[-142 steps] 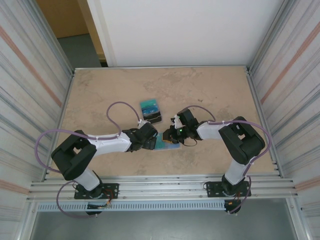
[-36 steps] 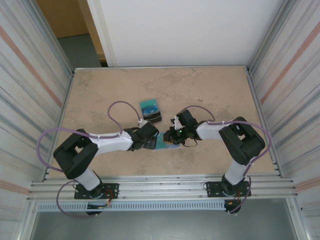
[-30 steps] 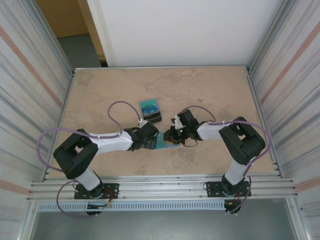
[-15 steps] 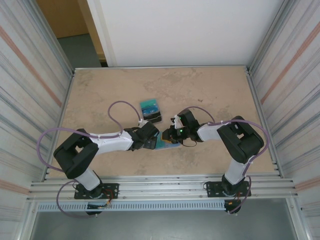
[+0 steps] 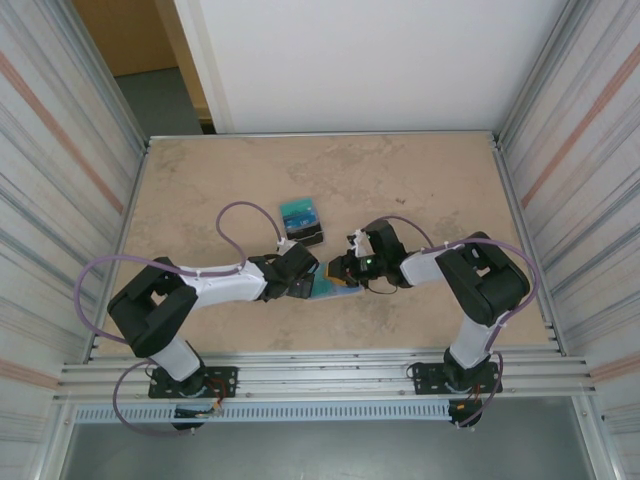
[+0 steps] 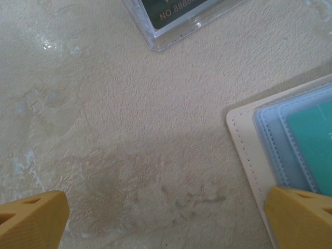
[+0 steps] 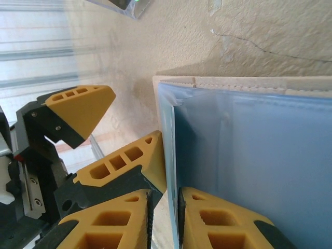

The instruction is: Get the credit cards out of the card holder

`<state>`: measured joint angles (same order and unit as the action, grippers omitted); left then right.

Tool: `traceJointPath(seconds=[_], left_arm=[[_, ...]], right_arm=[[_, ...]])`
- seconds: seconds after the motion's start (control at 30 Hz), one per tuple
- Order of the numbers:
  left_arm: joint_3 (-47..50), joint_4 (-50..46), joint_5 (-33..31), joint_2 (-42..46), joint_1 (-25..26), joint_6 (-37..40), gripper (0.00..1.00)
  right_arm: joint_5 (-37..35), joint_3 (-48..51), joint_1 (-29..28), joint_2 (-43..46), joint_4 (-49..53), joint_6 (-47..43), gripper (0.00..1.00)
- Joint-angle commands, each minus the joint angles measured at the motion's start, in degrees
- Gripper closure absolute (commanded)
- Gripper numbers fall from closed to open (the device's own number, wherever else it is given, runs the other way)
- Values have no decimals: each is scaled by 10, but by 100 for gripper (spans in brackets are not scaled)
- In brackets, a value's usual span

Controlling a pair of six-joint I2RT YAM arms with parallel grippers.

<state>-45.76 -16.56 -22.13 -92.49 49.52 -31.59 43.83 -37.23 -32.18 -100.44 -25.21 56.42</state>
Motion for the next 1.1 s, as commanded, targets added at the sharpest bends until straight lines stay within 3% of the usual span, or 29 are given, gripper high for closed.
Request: traceJointPath(seconds=[0.0,0.57,1.07], left_arm=[[5,-30,2,-34,3,-5,1],[3,-34,1,-36,3,-5,1],[3,-37,2,-37,2,-7,1]], right_arm=[[22,6,4,22,-27,13,78],[24,18,20,34,-26,13,80],[24,23,28,40,-26,12,87]])
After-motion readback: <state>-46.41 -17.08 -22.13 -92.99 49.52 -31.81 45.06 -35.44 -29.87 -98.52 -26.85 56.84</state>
